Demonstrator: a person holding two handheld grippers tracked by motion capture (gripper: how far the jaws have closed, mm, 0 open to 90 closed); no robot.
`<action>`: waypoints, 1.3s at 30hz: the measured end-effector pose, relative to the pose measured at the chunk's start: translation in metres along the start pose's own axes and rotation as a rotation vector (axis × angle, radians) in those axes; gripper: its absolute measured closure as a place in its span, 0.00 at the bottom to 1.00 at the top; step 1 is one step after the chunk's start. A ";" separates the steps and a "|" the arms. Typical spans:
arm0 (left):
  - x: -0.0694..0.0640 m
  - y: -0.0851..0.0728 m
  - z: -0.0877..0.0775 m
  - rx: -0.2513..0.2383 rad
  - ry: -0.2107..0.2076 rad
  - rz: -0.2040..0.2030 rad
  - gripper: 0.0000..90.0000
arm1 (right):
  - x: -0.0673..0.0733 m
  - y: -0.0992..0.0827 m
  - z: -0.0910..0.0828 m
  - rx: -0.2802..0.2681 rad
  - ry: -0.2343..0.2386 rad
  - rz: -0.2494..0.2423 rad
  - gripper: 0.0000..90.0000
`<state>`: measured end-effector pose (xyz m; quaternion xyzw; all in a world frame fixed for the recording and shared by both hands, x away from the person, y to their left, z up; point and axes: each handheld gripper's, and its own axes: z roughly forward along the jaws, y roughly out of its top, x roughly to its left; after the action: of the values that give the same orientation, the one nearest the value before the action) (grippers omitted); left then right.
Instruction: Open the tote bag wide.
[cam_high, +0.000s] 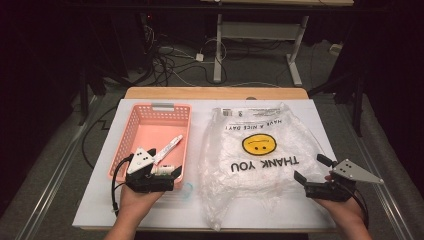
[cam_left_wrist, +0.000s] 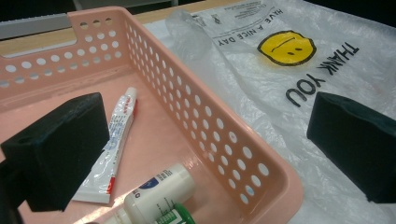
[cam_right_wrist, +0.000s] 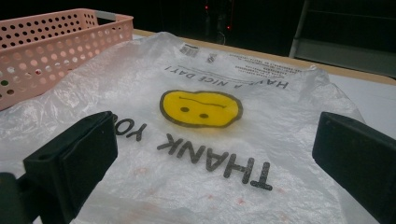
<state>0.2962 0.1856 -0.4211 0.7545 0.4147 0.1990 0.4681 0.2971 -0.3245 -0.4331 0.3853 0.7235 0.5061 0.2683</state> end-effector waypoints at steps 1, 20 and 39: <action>0.000 0.000 0.000 0.000 0.000 -0.001 0.00 | 0.000 0.000 0.000 0.000 0.001 -0.001 0.00; 0.004 -0.002 0.001 0.012 0.004 -0.014 0.00 | -0.019 -0.002 -0.009 0.018 -0.048 0.036 0.01; 0.005 -0.003 0.002 0.024 -0.004 -0.015 0.00 | -0.061 -0.018 -0.018 0.113 -0.154 0.120 0.09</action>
<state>0.2997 0.1891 -0.4250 0.7571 0.4221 0.1891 0.4614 0.3117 -0.3882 -0.4438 0.4802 0.7037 0.4486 0.2703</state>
